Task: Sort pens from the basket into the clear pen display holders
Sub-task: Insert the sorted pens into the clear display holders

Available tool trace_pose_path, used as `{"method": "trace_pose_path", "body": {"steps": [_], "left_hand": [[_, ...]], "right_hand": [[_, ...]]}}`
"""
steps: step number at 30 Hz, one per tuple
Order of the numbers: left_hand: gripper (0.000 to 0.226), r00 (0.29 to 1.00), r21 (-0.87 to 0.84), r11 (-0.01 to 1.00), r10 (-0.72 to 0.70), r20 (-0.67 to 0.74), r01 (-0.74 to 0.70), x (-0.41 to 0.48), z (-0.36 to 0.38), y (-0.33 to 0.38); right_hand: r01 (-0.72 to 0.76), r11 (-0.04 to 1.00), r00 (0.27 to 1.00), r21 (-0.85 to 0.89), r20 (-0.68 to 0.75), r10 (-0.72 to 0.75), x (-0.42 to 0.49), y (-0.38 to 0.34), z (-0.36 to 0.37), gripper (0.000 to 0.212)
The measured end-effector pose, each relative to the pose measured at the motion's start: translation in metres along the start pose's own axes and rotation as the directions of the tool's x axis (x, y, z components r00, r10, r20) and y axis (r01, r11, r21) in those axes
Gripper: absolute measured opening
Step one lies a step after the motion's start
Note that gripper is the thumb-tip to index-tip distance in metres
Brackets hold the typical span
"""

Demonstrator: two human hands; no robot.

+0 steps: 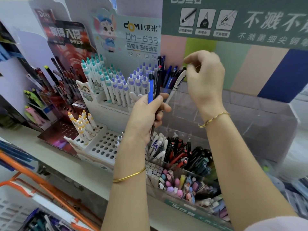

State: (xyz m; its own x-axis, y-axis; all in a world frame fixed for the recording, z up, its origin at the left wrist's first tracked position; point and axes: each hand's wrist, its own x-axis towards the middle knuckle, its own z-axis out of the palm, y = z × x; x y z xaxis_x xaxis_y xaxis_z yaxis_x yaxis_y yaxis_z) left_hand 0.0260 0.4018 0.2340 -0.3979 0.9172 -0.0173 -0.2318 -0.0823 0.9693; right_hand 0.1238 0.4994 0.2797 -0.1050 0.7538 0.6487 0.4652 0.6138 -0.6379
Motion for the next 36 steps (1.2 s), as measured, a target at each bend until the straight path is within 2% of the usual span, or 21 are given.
{"method": "trace_pose_path", "body": {"steps": [2, 4, 6, 8, 10, 13, 16, 22, 25, 28, 30, 34, 36], "left_hand": [[0.017, 0.998, 0.003, 1.0, 0.012, 0.054, -0.012, 0.0, 0.002, -0.001], [0.016, 0.994, 0.015, 1.0, 0.012, 0.109, -0.014, 0.0, 0.004, -0.003], [0.014, 0.993, 0.03, 1.0, -0.006, 0.122, 0.003, -0.001, 0.005, -0.003], [0.015, 0.996, 0.032, 0.999, -0.038, 0.08, 0.035, -0.003, 0.006, -0.001], [0.015, 0.998, 0.009, 0.998, -0.068, 0.009, 0.068, -0.005, 0.004, 0.001], [0.015, 0.994, 0.088, 0.993, -0.067, -0.086, 0.075, -0.006, -0.001, 0.003], [0.013, 0.991, 0.159, 0.986, -0.033, -0.132, 0.054, -0.005, -0.004, -0.001], [0.011, 0.989, 0.134, 0.991, 0.003, -0.148, 0.017, -0.003, -0.01, -0.001], [0.011, 0.988, 0.132, 0.991, -0.003, -0.155, 0.024, -0.003, -0.01, -0.001], [0.013, 0.988, 0.138, 0.99, -0.011, -0.154, 0.033, -0.002, -0.007, -0.001], [0.016, 0.989, 0.13, 0.991, -0.018, -0.149, 0.038, -0.001, -0.005, 0.0], [0.02, 0.99, 0.022, 0.999, -0.035, -0.139, 0.038, -0.001, -0.003, 0.002], [0.018, 0.991, 0.01, 1.0, -0.026, -0.134, 0.028, 0.0, -0.003, 0.002]], "right_hand": [[-0.073, 0.99, 0.974, 0.117, 0.224, 0.045, -0.004, -0.005, -0.003, 0.015], [-0.211, 0.951, 0.907, 0.227, 0.407, 0.104, -0.008, -0.009, -0.003, 0.02], [-0.262, 0.926, 0.895, 0.27, 0.427, 0.129, -0.008, -0.007, 0.003, 0.02], [-0.205, 0.932, 0.951, 0.3, 0.287, 0.117, -0.005, -0.006, 0.006, 0.02], [-0.14, 0.929, 0.99, 0.341, 0.057, 0.128, 0.002, -0.005, 0.006, 0.02], [-0.058, 0.918, 0.967, 0.392, -0.206, 0.149, 0.009, -0.009, 0.005, 0.02], [0.029, 0.945, 0.958, 0.326, -0.28, 0.067, 0.007, -0.012, 0.013, 0.021], [0.178, 0.956, 0.91, 0.232, -0.409, -0.07, 0.007, -0.018, 0.016, 0.022], [0.194, 0.97, 0.939, 0.15, -0.315, -0.139, 0.007, -0.018, 0.02, 0.023], [0.117, 0.993, 0.99, -0.022, -0.076, -0.118, 0.004, -0.012, 0.031, 0.028], [0.09, 0.987, 0.996, -0.13, 0.021, -0.088, 0.004, -0.01, 0.035, 0.026], [0.108, 0.894, 0.989, -0.435, 0.14, -0.051, 0.013, -0.012, 0.033, 0.027], [0.129, 0.863, 0.976, -0.489, 0.219, -0.022, 0.018, -0.01, 0.03, 0.03]]}}
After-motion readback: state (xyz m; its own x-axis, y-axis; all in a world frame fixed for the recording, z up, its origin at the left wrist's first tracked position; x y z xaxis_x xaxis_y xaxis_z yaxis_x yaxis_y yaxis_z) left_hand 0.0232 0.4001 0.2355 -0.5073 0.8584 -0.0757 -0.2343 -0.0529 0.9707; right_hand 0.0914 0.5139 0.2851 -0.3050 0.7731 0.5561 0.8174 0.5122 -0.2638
